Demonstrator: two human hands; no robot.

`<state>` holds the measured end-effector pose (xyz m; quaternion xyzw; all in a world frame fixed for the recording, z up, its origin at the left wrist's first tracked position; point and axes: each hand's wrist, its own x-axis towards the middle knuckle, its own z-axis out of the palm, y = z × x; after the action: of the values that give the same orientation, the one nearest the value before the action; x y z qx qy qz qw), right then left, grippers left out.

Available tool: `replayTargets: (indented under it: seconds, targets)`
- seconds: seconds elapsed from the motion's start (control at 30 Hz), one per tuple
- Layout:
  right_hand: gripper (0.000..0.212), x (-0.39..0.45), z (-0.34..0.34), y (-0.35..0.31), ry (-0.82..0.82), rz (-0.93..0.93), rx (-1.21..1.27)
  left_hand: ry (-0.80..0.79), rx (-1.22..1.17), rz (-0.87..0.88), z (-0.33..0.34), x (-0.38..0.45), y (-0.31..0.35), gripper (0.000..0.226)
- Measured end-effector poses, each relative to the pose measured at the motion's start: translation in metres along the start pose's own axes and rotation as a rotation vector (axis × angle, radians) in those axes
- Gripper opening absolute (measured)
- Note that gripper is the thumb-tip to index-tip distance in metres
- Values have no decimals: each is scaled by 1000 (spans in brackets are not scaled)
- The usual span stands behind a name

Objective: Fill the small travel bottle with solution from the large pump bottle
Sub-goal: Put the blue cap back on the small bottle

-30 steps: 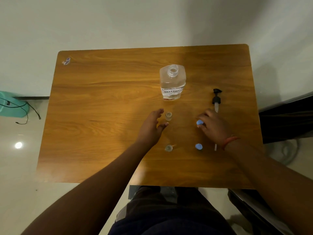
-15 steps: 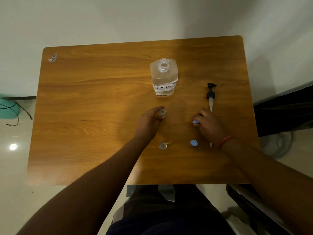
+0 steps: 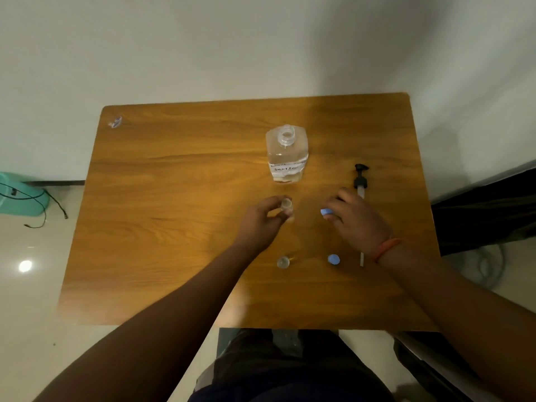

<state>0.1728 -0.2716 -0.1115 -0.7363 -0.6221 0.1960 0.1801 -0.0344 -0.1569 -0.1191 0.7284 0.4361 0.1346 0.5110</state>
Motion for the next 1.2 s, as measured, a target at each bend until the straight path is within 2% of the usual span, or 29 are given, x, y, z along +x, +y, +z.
replayTargets:
  seconds: [0.27,0.5,0.9,1.2]
  targets:
    - [19,25,-85,-50,119,-87,120,-17,-236,51,-56,-6,84,21]
    - [14,54,-208,-122,247,-247,151,-93,-320,150,-131,-15,198,23]
    - [16,79,-419,-243,344,-413,78,-130,-262,353,-233,-29,397,13]
    - [16,85,-508,-299,417,-476,-51,-79,-210,446,-278,-39,478,11]
